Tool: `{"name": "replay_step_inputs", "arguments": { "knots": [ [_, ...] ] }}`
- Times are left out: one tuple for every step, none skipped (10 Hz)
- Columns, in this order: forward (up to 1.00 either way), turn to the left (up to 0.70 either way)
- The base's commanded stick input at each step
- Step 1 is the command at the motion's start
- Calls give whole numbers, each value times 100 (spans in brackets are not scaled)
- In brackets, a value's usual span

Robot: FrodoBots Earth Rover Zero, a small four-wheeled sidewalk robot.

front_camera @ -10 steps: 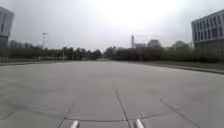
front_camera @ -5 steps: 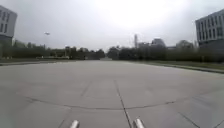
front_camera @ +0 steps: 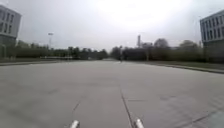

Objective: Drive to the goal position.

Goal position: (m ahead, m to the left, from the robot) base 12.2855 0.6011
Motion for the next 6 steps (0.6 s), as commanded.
{"name": "replay_step_inputs", "arguments": {
  "knots": [
    [100,0],
    [100,0],
    [100,0],
    [100,0],
    [100,0],
    [100,0]
  ]
}}
